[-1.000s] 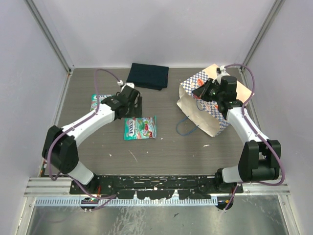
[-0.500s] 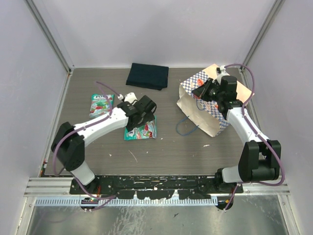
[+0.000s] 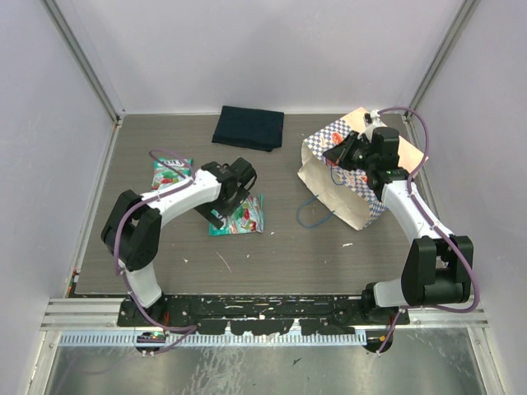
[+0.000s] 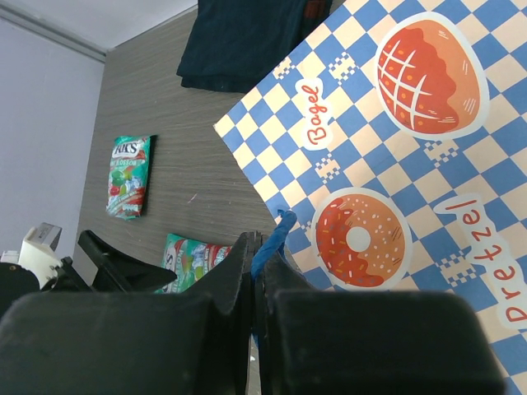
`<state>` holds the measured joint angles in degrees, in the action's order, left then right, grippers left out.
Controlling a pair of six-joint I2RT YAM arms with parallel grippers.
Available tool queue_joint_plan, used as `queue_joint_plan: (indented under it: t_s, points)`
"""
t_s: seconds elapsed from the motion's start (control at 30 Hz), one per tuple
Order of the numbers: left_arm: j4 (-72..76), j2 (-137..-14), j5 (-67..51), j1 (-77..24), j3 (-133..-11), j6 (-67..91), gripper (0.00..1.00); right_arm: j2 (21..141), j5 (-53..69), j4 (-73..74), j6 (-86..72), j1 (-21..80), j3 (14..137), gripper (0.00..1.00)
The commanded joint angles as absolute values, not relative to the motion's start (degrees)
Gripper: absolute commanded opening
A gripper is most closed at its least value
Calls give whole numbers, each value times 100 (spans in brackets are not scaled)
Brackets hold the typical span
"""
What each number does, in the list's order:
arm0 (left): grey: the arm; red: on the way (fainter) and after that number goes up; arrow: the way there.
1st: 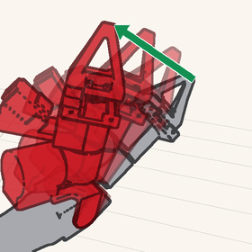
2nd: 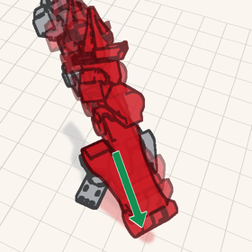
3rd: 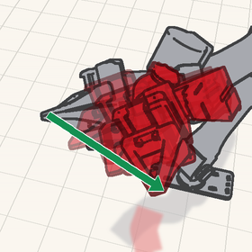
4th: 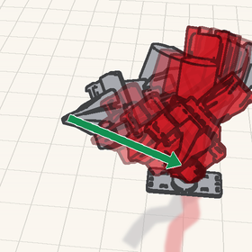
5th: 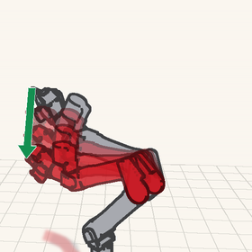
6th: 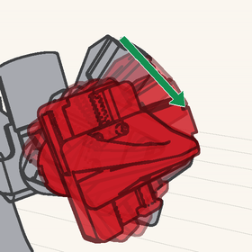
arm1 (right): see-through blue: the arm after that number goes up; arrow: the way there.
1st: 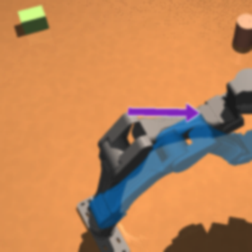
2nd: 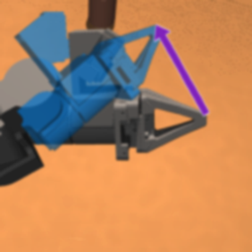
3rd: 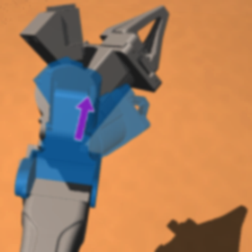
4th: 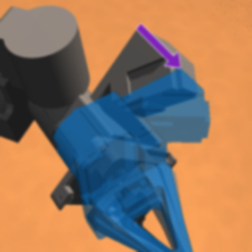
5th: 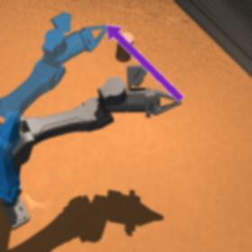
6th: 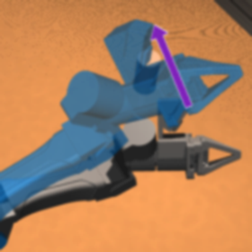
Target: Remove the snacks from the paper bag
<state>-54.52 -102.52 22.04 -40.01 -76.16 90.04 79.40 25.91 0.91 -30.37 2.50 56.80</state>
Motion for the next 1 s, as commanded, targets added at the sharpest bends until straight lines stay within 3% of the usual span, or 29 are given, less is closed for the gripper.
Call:
queue_joint_plan:
  t_s: [0.0,0.27,0.67,0.77,0.97]
  points:
    - [-5796,-10193,1938,-3837,-7929,9984,98,7782,2635,-162,-2984,249,5773,7]
    - [-4982,-10343,931,-3620,-7472,10987,97,7787,2634,-160,-2976,246,5759,7]
    - [-4700,-11152,755,-3492,-7355,11080,93,7844,2623,-174,-2946,246,5752,7]
    - [-4695,-11411,866,-3338,-7555,10338,90,7842,2602,-176,-2935,245,5753,7]
    - [-5394,-12334,1474,-3147,-8977,6593,88,7857,2577,-162,-2921,237,5775,7]
